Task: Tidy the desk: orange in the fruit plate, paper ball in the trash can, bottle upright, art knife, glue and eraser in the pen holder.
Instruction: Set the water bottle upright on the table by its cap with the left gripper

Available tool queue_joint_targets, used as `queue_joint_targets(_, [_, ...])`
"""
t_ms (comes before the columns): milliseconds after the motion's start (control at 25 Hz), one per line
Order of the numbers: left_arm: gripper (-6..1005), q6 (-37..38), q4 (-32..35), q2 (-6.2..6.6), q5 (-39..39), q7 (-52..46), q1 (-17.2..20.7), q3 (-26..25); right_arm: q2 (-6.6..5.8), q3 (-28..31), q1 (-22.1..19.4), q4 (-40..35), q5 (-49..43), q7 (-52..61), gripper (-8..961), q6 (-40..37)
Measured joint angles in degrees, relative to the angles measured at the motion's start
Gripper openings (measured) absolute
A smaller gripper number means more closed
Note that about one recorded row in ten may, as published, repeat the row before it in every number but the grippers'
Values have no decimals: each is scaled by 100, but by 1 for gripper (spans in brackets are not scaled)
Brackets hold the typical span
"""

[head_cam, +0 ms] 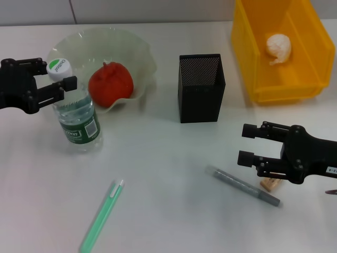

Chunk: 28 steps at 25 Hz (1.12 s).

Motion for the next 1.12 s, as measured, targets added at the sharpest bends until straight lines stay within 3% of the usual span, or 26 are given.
queue_joint_targets(1120, [560, -247, -232, 5, -1, 11, -37, -37, 0, 0, 0, 0, 8, 0, 741, 0])
